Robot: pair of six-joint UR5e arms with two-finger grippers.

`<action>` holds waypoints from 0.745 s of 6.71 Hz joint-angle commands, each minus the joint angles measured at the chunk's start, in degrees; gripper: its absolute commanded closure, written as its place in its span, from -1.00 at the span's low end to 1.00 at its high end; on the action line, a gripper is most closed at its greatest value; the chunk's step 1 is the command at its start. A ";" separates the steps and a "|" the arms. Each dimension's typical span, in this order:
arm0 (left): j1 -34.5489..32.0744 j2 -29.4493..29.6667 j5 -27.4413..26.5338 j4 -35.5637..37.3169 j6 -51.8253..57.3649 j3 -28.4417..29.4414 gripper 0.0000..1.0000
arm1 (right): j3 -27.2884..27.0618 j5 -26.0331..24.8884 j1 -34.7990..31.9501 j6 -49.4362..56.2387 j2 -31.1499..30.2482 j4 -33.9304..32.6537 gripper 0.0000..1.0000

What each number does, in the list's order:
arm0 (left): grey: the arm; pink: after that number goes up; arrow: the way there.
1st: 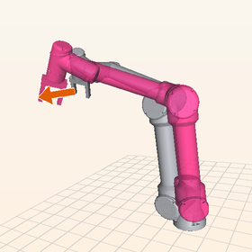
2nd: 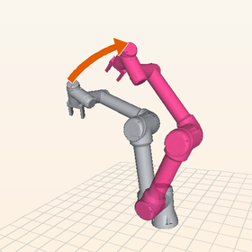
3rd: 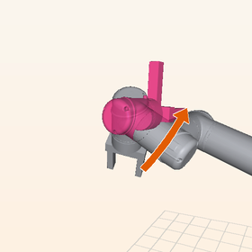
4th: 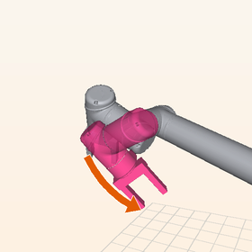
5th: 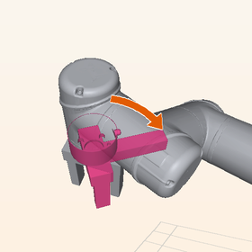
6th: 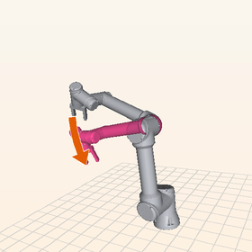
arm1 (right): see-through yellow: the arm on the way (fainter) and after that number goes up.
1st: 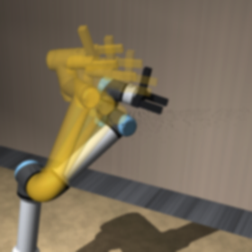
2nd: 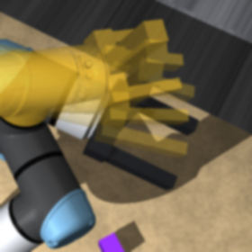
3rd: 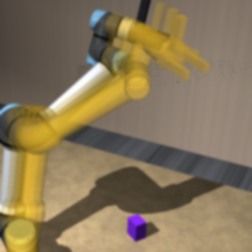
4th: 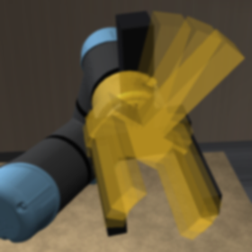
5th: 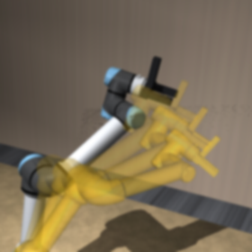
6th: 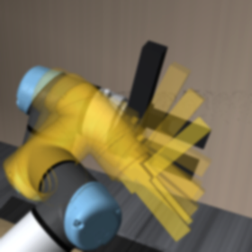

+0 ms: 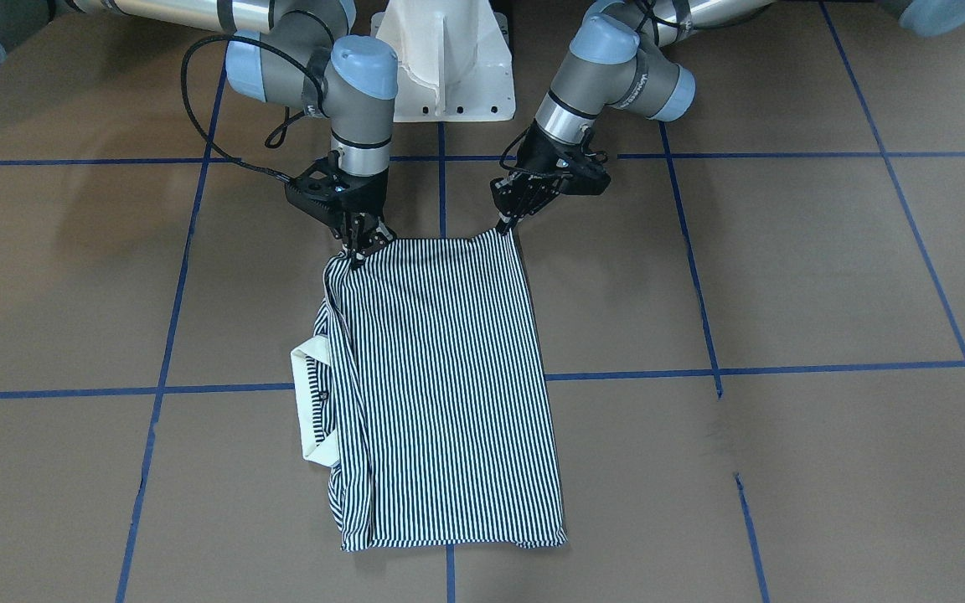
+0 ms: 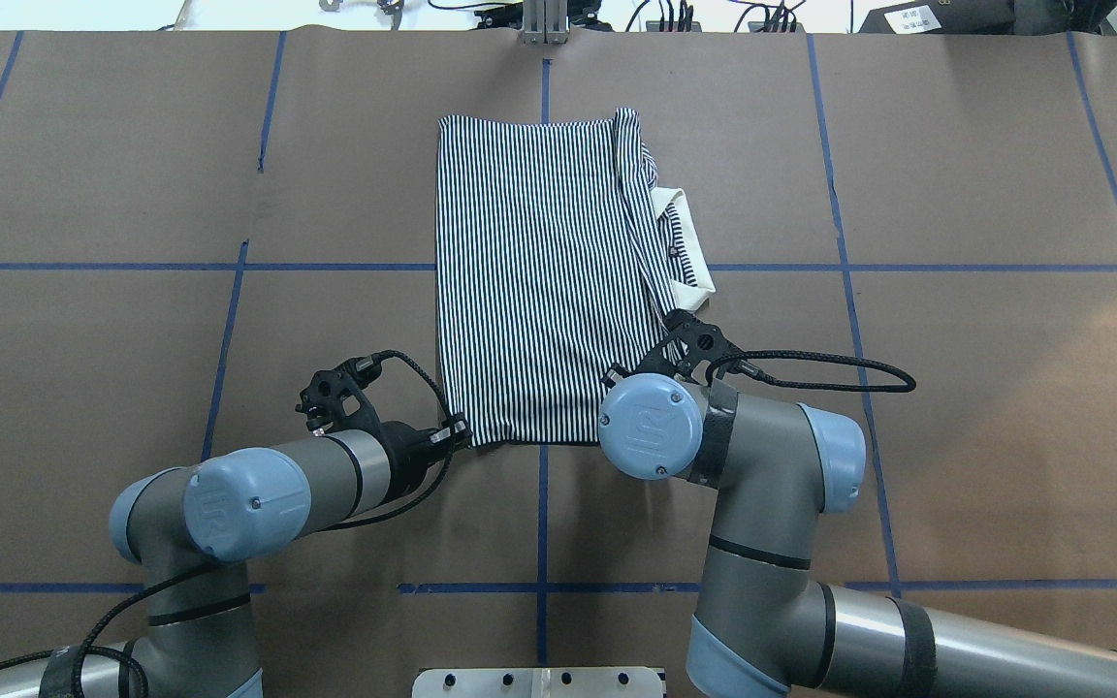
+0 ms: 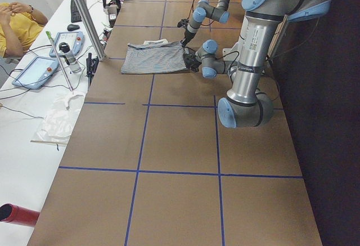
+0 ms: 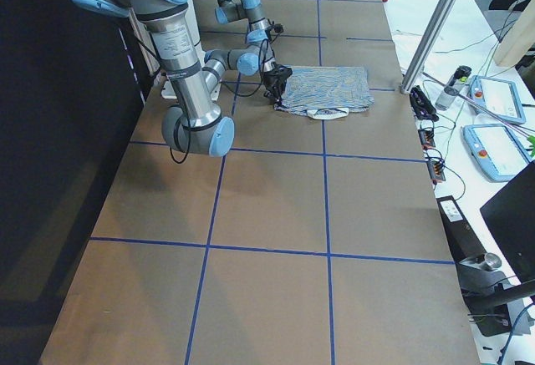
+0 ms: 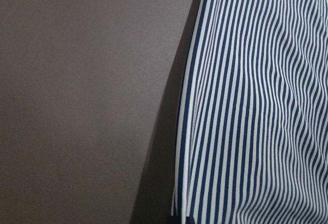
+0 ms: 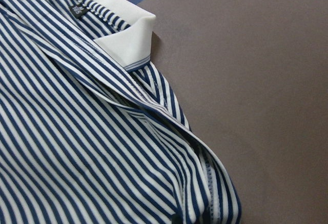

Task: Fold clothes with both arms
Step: 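Lift the near edge with both grippers and fold it toward the far edge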

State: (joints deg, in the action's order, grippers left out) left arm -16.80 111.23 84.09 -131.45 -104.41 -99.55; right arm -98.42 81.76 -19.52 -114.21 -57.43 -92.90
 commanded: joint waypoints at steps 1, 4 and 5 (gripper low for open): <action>-0.42 -0.84 2.90 13.12 1.91 -13.55 1.00 | -8.04 0.15 -0.25 0.12 -2.23 -2.09 1.00; 0.19 1.43 7.13 42.56 1.84 -36.49 1.00 | -30.24 2.79 4.22 -2.95 -1.28 -24.42 1.00; 0.37 1.79 6.88 42.33 2.27 -32.15 1.00 | -26.60 2.61 4.23 -2.52 -0.24 -24.09 1.00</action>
State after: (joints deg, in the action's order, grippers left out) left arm -16.60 112.44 90.82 -90.86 -102.47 -133.64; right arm -126.56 84.39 -15.69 -116.79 -58.56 -115.85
